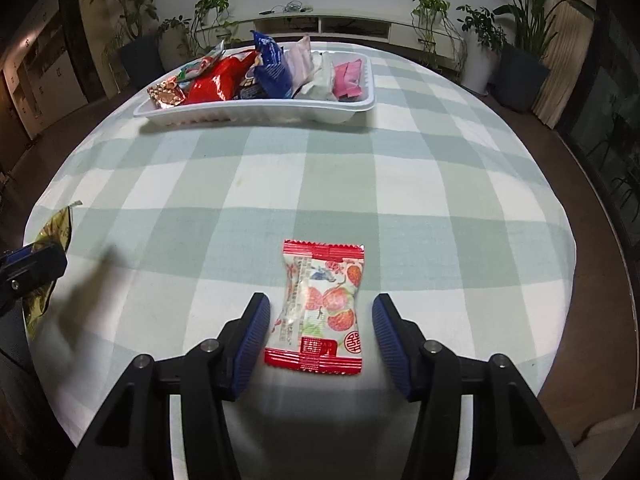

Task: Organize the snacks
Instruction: 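Grasp the gold packet with the left gripper while the right gripper grasps the red-white fruit packet, then carry both packets over the tray, lower them in and open both grippers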

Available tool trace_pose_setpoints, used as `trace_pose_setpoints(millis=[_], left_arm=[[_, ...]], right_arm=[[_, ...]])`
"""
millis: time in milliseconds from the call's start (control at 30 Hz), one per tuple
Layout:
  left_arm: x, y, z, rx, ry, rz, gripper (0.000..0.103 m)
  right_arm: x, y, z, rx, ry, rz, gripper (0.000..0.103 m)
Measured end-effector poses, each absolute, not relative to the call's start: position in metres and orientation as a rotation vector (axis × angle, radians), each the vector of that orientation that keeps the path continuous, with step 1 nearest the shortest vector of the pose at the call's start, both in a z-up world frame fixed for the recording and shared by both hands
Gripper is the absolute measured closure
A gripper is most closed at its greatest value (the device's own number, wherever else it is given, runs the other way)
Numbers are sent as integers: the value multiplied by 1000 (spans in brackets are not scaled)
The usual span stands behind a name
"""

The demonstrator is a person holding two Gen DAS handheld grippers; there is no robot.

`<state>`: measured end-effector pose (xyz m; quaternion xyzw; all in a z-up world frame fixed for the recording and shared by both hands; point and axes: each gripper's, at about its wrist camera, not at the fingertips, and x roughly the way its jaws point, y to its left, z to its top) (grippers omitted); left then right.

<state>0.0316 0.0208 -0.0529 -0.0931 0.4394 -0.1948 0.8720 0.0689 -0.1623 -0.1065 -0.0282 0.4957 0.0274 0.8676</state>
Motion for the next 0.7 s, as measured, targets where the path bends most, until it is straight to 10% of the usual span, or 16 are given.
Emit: trace_pose_setpoints(millis=[700], left_arm=[[36, 52, -38, -252, 866, -376, 74]], right_arm=[[70, -194, -76, 189, 999, 124, 72]])
